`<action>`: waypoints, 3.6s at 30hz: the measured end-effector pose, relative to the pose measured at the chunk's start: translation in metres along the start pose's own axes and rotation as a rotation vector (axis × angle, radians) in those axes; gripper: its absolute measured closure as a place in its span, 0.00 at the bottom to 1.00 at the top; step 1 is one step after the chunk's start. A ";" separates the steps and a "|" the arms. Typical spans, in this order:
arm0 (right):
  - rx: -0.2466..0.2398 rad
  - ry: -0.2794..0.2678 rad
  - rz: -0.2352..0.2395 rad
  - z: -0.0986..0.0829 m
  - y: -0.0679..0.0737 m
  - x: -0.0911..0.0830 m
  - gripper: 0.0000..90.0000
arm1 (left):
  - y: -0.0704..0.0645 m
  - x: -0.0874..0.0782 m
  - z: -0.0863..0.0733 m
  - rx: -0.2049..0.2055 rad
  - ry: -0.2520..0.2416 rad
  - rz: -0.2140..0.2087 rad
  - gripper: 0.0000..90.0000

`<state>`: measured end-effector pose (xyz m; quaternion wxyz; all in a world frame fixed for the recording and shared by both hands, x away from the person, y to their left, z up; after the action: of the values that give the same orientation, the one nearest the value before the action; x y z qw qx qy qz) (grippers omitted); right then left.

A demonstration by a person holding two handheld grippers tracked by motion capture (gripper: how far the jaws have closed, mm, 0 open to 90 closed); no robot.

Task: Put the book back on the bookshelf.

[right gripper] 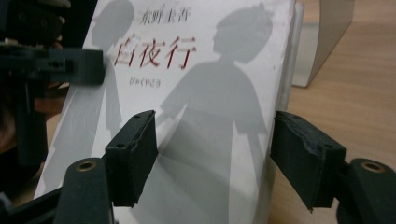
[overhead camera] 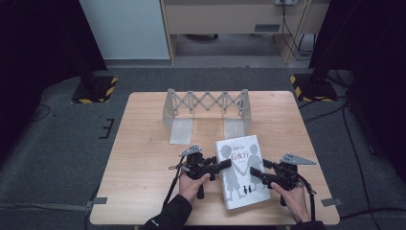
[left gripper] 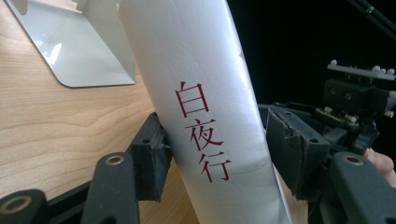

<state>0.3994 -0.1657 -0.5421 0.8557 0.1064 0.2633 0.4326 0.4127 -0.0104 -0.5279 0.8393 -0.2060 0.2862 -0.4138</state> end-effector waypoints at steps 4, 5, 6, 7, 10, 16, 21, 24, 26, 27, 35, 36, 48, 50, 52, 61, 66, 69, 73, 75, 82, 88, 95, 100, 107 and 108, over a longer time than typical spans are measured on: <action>0.019 0.042 0.028 -0.010 0.002 -0.003 0.32 | 0.000 -0.003 0.002 -0.016 -0.005 0.003 0.47; 0.019 0.042 0.028 -0.010 0.002 -0.003 0.32 | 0.000 -0.003 0.002 -0.016 -0.005 0.003 0.48; 0.038 0.047 0.053 -0.011 0.004 -0.002 0.37 | 0.000 -0.004 0.004 -0.011 -0.009 0.011 0.48; 0.038 0.047 0.053 -0.011 0.004 -0.002 0.37 | 0.000 -0.005 0.005 -0.009 -0.011 0.015 0.48; 0.046 0.041 0.087 -0.007 0.010 0.003 0.42 | -0.001 -0.010 0.010 0.015 -0.025 0.028 0.49; 0.031 0.033 0.094 -0.004 0.012 0.003 0.42 | -0.006 -0.012 0.012 0.050 -0.045 0.011 0.48; 0.025 0.034 0.087 -0.004 0.011 0.003 0.43 | -0.005 -0.007 0.012 0.083 -0.019 0.052 0.42; -0.001 0.041 0.081 -0.004 0.011 0.003 0.44 | -0.004 -0.004 0.014 0.073 -0.010 0.053 0.41; -0.015 0.043 0.075 -0.004 0.011 0.002 0.45 | -0.005 -0.003 0.017 0.058 -0.021 0.046 0.38; -0.015 0.043 0.075 -0.004 0.011 0.002 0.45 | -0.005 -0.003 0.017 0.058 -0.021 0.046 0.38; -0.036 0.048 0.079 -0.004 0.012 0.006 0.45 | 0.002 -0.004 0.009 0.059 0.004 0.072 0.37; -0.042 0.050 0.078 -0.005 0.013 0.007 0.45 | 0.004 -0.005 0.007 0.064 0.008 0.078 0.37; -0.021 0.019 0.084 0.000 0.012 0.011 0.47 | 0.004 -0.009 0.010 0.057 -0.015 0.053 0.45; -0.023 0.005 0.082 0.002 0.011 0.011 0.48 | 0.000 -0.011 0.014 0.072 -0.029 0.050 0.45; -0.017 -0.033 0.094 0.010 0.012 0.012 0.48 | -0.004 -0.015 0.022 0.077 -0.050 0.041 0.50; -0.042 -0.054 0.103 0.016 0.016 0.012 0.49 | -0.014 -0.024 0.033 0.145 -0.057 0.043 0.52; -0.043 -0.077 0.101 0.019 0.016 0.012 0.50 | -0.016 -0.024 0.035 0.173 -0.087 0.034 0.52; -0.048 -0.075 0.101 0.019 0.017 0.011 0.53 | -0.017 -0.025 0.034 0.205 -0.089 0.045 0.50; -0.091 -0.060 0.098 0.018 0.021 0.011 0.57 | -0.015 -0.020 0.030 0.234 -0.070 0.065 0.42; -0.093 -0.058 0.101 0.018 0.021 0.011 0.57 | -0.018 -0.020 0.031 0.183 -0.090 0.002 0.46; -0.085 -0.061 0.102 0.017 0.021 0.010 0.57 | -0.019 -0.014 0.033 0.195 -0.086 0.011 0.43; -0.103 -0.049 0.104 0.017 0.023 0.011 0.57 | -0.020 -0.009 0.031 0.173 -0.075 -0.019 0.40; -0.095 -0.053 0.119 0.017 0.024 0.012 0.57 | -0.018 -0.008 0.030 0.161 -0.061 -0.016 0.50; -0.074 -0.060 0.125 0.017 0.023 0.012 0.55 | -0.020 -0.010 0.031 0.124 -0.058 -0.027 0.53; -0.027 -0.090 0.004 0.020 -0.004 -0.005 0.36 | -0.025 -0.015 0.030 0.072 -0.047 -0.059 0.57; 0.027 -0.105 -0.041 0.018 -0.018 -0.011 0.34 | -0.026 -0.016 0.030 0.074 -0.047 -0.057 0.58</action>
<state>0.4157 -0.1846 -0.5299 0.8755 0.1350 0.2261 0.4050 0.4090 -0.0091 -0.4855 0.8407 -0.1926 0.2448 -0.4429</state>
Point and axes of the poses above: each handheld gripper's, and its own axes: x roughly forward along the jaws, z roughly out of its top, y roughly to its left, the point moved 10 cm from there along x, roughly forward along the jaws, and after that the axes turned 7 degrees about z, right-handed, at the moved point
